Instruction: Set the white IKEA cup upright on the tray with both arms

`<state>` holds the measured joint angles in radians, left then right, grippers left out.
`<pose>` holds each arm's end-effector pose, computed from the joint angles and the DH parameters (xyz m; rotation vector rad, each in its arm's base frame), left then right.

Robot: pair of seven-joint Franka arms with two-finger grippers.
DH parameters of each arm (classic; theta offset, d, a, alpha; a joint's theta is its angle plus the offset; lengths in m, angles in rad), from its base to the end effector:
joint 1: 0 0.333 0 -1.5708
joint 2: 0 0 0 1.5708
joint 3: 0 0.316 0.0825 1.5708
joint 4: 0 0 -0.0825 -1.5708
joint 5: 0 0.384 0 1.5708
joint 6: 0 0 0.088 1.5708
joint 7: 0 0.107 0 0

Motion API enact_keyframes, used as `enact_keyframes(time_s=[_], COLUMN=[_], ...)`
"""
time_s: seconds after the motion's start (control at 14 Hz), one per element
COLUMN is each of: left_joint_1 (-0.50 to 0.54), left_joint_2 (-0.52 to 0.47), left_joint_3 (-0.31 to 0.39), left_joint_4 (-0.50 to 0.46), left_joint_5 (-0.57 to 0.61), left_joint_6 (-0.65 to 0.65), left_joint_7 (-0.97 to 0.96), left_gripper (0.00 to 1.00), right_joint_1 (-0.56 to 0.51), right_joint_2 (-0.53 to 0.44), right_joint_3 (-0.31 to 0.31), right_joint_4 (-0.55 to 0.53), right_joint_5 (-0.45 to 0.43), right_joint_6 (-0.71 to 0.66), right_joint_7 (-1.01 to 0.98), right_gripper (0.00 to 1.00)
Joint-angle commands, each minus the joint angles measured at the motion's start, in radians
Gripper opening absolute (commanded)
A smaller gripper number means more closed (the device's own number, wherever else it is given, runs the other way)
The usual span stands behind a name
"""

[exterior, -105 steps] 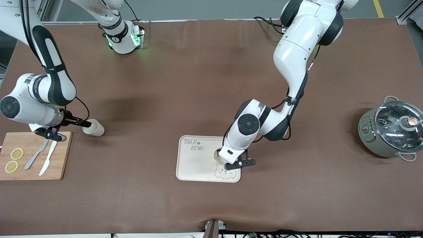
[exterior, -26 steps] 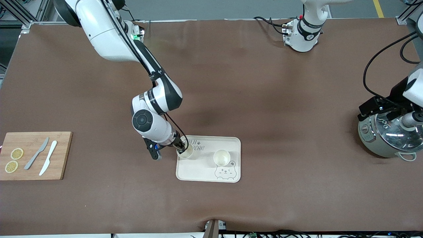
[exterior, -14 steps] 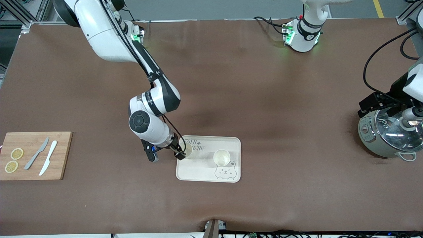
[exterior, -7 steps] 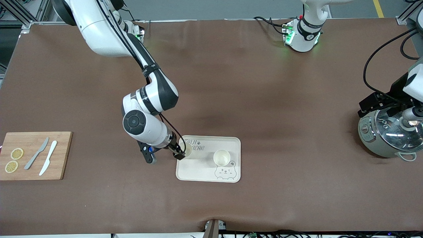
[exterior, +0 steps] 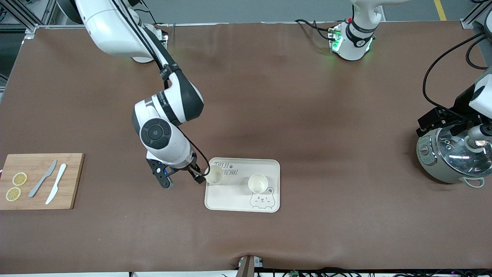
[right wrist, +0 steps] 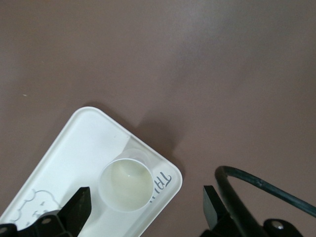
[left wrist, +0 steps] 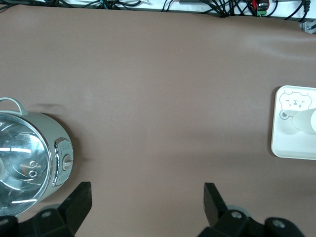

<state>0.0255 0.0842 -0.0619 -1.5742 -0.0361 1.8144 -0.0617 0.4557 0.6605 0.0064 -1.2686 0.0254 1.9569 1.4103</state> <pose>0.6016 -0.0234 0.5977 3.0837 0.0492 0.2379 0.6608 0.3297 0.3700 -2.7530 1.4312 0.0089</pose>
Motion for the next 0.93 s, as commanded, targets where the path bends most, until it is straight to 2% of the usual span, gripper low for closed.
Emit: enact_keyframes(time_s=[0.0, 0.5, 0.85], left_joint_1=[0.001, 0.001, 0.005], left_joint_2=[-0.015, -0.003, -0.001], left_joint_3=[-0.006, -0.006, -0.004], left_joint_4=[-0.001, 0.011, 0.014], left_joint_5=[-0.002, -0.001, -0.001], left_joint_6=[0.002, 0.0, 0.0], left_joint_7=[-0.013, -0.009, -0.006], left_gripper=[1.0, 1.0, 1.0], right_joint_1=[-0.023, -0.107, -0.196], right_joint_2=[-0.065, -0.151, -0.217], right_joint_3=[0.011, 0.012, 0.014], right_joint_4=[-0.014, -0.014, -0.015], right_joint_5=[-0.021, -0.01, -0.007], right_joint_6=[-0.022, -0.176, -0.289], right_joint_7=[0.003, -0.157, -0.385], right_gripper=[1.0, 1.0, 1.0])
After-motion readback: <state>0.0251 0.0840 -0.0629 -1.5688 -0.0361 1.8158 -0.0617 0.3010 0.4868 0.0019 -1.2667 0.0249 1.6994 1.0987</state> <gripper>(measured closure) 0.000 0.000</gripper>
